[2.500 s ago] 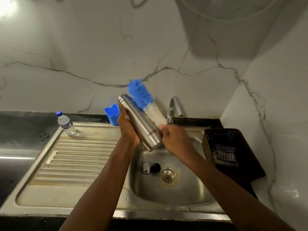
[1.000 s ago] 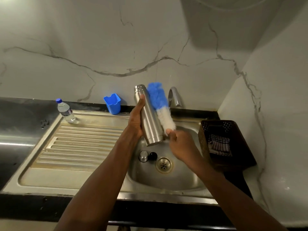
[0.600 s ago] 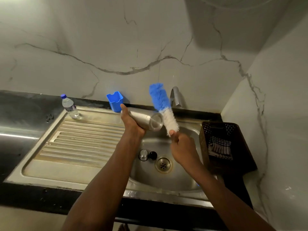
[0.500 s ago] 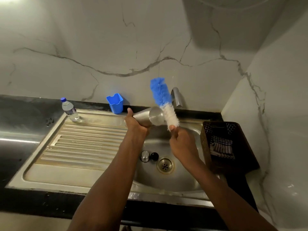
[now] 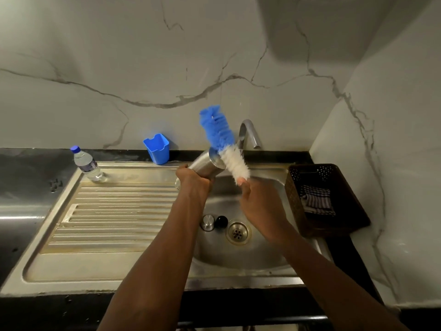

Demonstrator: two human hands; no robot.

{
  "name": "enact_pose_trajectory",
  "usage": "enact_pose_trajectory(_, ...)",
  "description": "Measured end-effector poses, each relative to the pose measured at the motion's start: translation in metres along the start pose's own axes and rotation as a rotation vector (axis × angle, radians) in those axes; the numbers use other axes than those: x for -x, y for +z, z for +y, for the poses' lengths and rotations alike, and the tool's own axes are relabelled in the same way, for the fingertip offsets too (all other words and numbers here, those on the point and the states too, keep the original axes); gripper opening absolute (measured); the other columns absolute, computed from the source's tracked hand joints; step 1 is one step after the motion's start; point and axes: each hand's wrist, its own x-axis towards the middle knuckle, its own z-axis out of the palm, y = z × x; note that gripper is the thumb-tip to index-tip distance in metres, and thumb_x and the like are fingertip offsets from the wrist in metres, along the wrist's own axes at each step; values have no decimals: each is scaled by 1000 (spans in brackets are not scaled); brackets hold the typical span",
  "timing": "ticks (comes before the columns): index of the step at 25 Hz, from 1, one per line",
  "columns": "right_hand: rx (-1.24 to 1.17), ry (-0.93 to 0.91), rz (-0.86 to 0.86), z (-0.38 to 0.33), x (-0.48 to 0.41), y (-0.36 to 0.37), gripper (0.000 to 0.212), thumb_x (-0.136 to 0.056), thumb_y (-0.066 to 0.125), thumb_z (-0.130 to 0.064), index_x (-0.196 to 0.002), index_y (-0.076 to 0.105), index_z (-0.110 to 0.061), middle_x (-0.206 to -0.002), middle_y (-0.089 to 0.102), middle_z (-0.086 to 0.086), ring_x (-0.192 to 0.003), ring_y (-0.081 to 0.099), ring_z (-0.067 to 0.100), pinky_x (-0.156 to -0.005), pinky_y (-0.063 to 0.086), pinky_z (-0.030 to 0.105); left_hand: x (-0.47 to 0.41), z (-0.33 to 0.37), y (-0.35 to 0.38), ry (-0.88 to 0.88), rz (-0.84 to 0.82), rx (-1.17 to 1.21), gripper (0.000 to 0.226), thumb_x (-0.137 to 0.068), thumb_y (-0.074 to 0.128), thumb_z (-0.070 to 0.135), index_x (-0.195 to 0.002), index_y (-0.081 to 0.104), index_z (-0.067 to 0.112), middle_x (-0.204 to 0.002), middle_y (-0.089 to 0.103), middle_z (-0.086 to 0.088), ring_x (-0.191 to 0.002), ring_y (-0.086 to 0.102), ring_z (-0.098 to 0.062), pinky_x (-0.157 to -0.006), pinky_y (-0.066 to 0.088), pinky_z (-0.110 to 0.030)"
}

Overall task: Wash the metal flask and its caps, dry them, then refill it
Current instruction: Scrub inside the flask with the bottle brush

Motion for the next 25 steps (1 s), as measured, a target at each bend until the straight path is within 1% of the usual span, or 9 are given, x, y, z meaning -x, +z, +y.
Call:
enact_pose_trajectory(3,-27,-26,-105,-3,24,2,38,-109,40,-35,-120,69,-15,-98,74,6,-88,70,23,-78,56,39,-5,-1,-2,-7,27,4,48,-87,68,39,-124,59,10,-107,74,-17,-89,76,-40,-78,64,-56)
enact_pose_trajectory(7,46,53,-11,-18,-21,-9,37,-109,41,-33,-117,68,-10,-102,72,7,-86,67,18,-72,51,30,-7,-10,-6,-19,29,-23,52,-87,71,40,-127,56,11,-108,72,-19,-93,73,-41,-83,63,-57)
enact_pose_trajectory(10,58,18,-40,-21,-14,-6,35,-109,41,-34,-114,68,-12,-91,67,3,-72,56,9,-63,39,23,-9,-5,0,-18,35,-1,51,-87,72,39,-126,55,11,-108,72,-20,-91,74,-43,-80,63,-59)
enact_pose_trajectory(13,15,7,-135,-14,19,1,37,-109,40,-35,-116,69,-13,-96,72,5,-81,66,17,-67,47,29,-14,3,-1,-1,49,27,52,-87,71,38,-127,53,10,-108,72,-19,-89,75,-43,-73,63,-59)
enact_pose_trajectory(16,31,68,-55,-10,-18,-4,34,-108,43,-32,-114,69,-10,-99,72,7,-87,69,20,-75,57,37,-10,-3,-4,13,50,-18,53,-87,74,38,-127,54,11,-108,72,-19,-91,74,-41,-79,63,-58)
enact_pose_trajectory(18,63,44,-24,-14,-27,-6,35,-108,43,-33,-114,69,-11,-99,72,6,-87,68,20,-75,56,37,-8,-6,0,10,44,-38,53,-87,74,37,-128,54,11,-107,71,-19,-91,74,-42,-80,63,-58)
enact_pose_trajectory(21,25,-14,-129,-12,-2,-1,39,-109,37,-38,-115,68,-15,-93,68,1,-80,62,14,-66,46,29,-10,-2,1,-8,33,-17,53,-88,71,38,-130,54,9,-110,72,-20,-92,74,-44,-81,62,-61)
enact_pose_trajectory(23,33,41,-91,-7,-15,-4,38,-109,39,-37,-114,68,-13,-93,69,3,-84,65,18,-73,51,33,-8,-3,-3,6,34,-57,54,-88,72,40,-130,54,11,-110,72,-20,-93,74,-42,-82,62,-59)
enact_pose_trajectory(25,18,67,-47,-8,-34,-9,39,-108,40,-37,-112,69,-11,-99,71,8,-94,69,24,-82,56,42,-5,-8,-5,15,37,-69,55,-88,73,39,-131,52,13,-111,71,-19,-95,73,-41,-83,63,-57)
